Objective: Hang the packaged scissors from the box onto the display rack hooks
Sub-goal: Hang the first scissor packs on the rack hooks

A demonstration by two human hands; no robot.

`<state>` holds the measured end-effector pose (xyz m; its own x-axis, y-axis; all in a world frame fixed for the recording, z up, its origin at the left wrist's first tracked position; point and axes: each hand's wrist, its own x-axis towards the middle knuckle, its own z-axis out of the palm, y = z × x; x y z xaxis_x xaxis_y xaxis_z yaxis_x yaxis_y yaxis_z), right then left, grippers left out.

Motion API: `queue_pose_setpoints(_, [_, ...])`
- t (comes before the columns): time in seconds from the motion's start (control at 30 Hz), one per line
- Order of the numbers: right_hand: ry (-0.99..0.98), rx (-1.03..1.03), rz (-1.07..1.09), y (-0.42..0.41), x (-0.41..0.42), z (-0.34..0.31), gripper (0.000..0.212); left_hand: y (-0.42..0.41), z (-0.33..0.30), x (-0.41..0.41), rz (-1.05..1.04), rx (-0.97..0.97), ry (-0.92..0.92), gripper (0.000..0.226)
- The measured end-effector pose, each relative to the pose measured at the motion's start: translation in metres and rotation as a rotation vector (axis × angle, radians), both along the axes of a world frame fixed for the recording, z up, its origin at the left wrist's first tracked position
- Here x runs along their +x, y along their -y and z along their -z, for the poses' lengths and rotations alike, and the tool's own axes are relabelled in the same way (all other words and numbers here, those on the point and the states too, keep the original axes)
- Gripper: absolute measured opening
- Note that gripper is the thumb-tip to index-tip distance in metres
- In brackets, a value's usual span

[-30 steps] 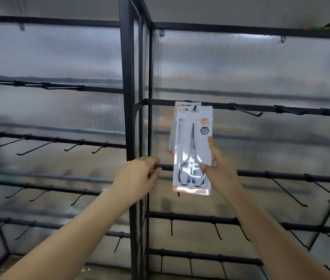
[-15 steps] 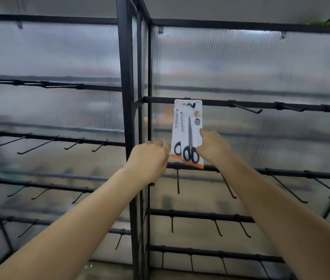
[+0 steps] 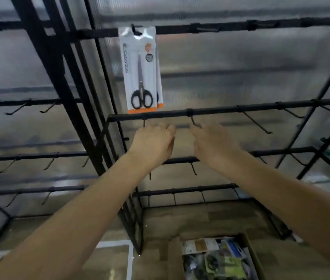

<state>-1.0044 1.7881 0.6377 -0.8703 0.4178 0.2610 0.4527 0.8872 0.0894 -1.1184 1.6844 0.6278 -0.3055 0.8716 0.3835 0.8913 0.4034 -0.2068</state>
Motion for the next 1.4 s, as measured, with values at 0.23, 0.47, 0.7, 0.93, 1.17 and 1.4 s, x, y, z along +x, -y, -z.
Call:
queue_pose_setpoints(0.23, [0.116, -0.123, 0.022, -0.065, 0.073, 0.068, 0.032, -0.058, 0.075, 0.060, -0.004, -0.123, 0.175, 0.029])
queue_pose_setpoints(0.47, [0.272, -0.318, 0.089, -0.132, 0.122, 0.182, 0.026, -0.093, 0.189, 0.106, -0.073, -0.274, 0.324, 0.023])
queue_pose_setpoints(0.7, [0.479, -0.545, 0.285, -0.168, 0.149, 0.360, 0.033, -0.118, 0.361, 0.108, -0.185, -0.660, 0.436, 0.029])
queue_pose_setpoints(0.93, [0.688, -0.709, 0.413, -0.161, 0.182, 0.569, 0.029, -0.122, 0.561, 0.110, -0.128, -0.881, 0.474, 0.031])
queue_pose_setpoints(1.17, [0.579, -1.055, 0.675, -0.130, 0.192, 0.718, 0.029, -0.128, 0.691, 0.134, -0.024, -0.943, 0.442, 0.030])
queue_pose_setpoints(1.4, [0.200, -1.523, 1.188, -0.122, 0.170, 0.777, 0.061, -0.142, 0.730, 0.128, 0.011, -0.939, 0.488, 0.029])
